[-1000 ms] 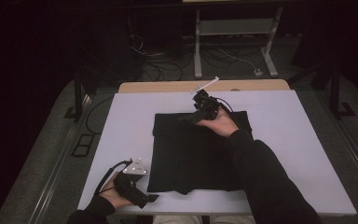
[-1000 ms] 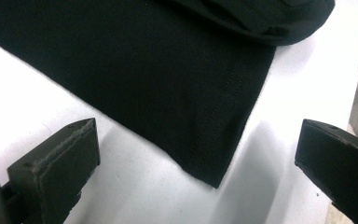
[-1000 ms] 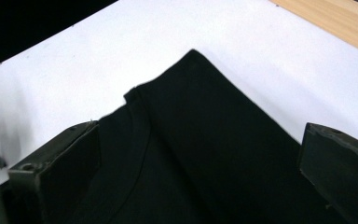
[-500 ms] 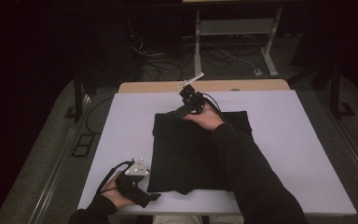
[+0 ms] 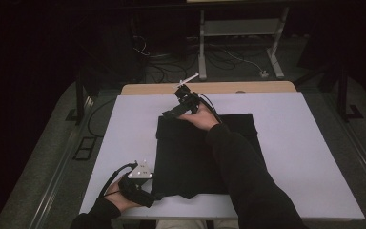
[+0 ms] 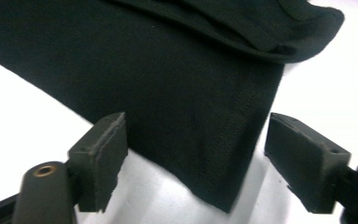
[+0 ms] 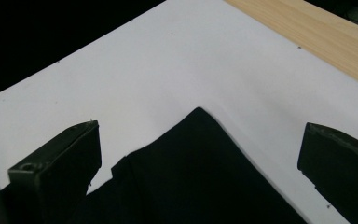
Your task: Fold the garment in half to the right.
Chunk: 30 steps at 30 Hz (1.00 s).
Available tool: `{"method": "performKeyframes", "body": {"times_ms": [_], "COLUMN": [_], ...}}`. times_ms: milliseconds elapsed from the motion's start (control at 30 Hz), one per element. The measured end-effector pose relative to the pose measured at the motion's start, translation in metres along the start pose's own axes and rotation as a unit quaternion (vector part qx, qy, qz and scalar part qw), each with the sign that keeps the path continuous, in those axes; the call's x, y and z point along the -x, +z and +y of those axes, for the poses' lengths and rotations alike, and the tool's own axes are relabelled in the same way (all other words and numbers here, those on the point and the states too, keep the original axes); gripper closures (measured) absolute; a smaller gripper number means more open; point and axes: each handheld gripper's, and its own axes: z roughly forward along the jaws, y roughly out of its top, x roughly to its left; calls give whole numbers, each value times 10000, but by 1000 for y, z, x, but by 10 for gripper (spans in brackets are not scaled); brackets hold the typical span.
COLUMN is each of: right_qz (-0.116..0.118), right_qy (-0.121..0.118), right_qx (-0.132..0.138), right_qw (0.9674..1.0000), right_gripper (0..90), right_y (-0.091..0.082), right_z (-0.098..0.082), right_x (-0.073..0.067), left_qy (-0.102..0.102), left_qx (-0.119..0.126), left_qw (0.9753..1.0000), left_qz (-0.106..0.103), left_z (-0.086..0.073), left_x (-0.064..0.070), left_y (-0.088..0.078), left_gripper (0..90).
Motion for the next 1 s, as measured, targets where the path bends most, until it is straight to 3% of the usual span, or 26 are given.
{"method": "performKeyframes", "body": {"times_ms": [200,467,600,667,933,1000], "right_qz": [-72,-98,-78,-199,-347,-352], "right_qy": [-13,2,25,8,254,278], "right_qx": [-7,-41,-29,-58,-133,-126], "right_qw": [10000,9999,10000,9998,9990,9989], "right_gripper": [0,0,0,0,0,34], "right_y": [10,26,33,37,48,50], "right_z": [4,7,6,5,-1,-3], "right_x": [1,1,2,3,14,17], "left_qy": [85,-40,23,-17,-10,-68], "left_qx": [-3,106,66,118,86,129], "left_qw": [9999,9999,9999,9998,9998,9998], "left_qz": [108,131,136,187,175,167], "left_z": [2,4,6,6,10,10], "left_x": [0,-1,-2,-1,-3,-2], "left_y": [1,3,3,4,5,6], "left_gripper": [283,382,442,467,632,666]}}
